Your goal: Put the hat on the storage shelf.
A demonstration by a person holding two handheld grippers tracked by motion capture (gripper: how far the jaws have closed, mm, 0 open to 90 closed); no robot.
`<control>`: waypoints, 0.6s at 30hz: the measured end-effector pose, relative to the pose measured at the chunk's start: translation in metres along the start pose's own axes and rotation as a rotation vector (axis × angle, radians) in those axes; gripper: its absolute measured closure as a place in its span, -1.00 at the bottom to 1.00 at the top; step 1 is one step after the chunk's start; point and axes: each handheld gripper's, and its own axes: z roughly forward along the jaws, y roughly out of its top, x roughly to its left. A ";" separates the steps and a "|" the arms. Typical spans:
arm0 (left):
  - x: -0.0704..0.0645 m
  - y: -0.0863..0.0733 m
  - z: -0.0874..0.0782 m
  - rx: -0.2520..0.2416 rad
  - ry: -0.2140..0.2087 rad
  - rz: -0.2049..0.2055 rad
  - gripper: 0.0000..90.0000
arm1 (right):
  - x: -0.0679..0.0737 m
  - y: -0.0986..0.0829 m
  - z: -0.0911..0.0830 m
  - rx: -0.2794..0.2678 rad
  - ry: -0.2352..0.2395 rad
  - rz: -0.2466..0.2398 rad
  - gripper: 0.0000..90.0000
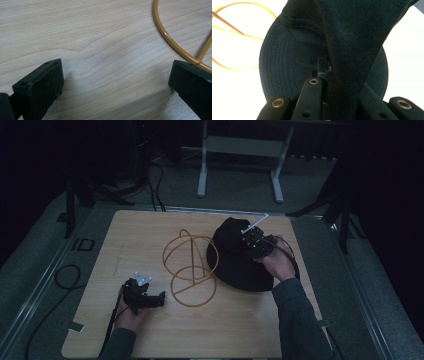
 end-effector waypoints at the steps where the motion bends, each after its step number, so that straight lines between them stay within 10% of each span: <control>1: 0.000 0.000 0.000 -0.001 0.000 0.000 -0.99 | 0.000 0.000 -0.001 0.003 -0.005 -0.003 0.95; 18: 0.000 0.000 0.000 -0.004 0.000 -0.004 -0.99 | -0.001 -0.002 -0.024 -0.048 0.058 -0.031 0.95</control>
